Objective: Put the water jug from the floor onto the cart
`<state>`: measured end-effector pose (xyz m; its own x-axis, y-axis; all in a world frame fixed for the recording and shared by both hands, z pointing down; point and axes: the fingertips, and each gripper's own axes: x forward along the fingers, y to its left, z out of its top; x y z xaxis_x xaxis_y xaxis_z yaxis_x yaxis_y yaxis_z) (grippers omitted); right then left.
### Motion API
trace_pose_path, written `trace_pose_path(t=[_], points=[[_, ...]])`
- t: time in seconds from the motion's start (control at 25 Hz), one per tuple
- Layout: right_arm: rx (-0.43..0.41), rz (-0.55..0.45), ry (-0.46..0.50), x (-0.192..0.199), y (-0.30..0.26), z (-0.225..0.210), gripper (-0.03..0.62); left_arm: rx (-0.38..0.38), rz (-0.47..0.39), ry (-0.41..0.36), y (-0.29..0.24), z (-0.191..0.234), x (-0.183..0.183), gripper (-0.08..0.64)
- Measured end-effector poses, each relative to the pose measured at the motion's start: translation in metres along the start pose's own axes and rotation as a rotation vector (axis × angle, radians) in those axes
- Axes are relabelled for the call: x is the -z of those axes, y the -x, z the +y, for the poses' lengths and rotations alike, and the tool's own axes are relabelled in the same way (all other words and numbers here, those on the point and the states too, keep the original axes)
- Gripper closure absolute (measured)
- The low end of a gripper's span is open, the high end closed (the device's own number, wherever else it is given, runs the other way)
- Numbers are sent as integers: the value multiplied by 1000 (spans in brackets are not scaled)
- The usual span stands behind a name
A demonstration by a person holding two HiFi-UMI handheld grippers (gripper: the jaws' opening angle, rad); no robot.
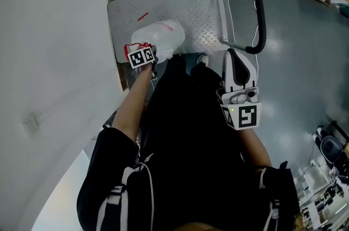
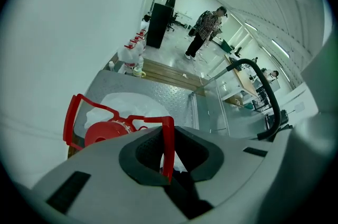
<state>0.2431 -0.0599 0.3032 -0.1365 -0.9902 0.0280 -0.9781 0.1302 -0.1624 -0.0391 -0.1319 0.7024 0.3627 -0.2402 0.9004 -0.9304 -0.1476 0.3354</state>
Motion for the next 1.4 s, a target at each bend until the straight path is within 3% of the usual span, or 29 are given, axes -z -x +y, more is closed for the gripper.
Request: trace_pose_path(t=[0.48,0.76,0.96,1.28,1.4], points=[[129,43,26,1,-30,13,574,40,69,-28,-46,-7,-51,502],[237,51,49,-2,-32,-4,574,130,64,-38,-71,-37,-68,502],[266,60,46,0,-34,-7,574,221,116,-60,-86,-65,-72,502],[286,38,59,-5,-25,-18,574,293,170,-106,-104,-94,-60,499],[286,37,67,-5,-22,-20,574,325,183,-102,-105,-97,-55,433]])
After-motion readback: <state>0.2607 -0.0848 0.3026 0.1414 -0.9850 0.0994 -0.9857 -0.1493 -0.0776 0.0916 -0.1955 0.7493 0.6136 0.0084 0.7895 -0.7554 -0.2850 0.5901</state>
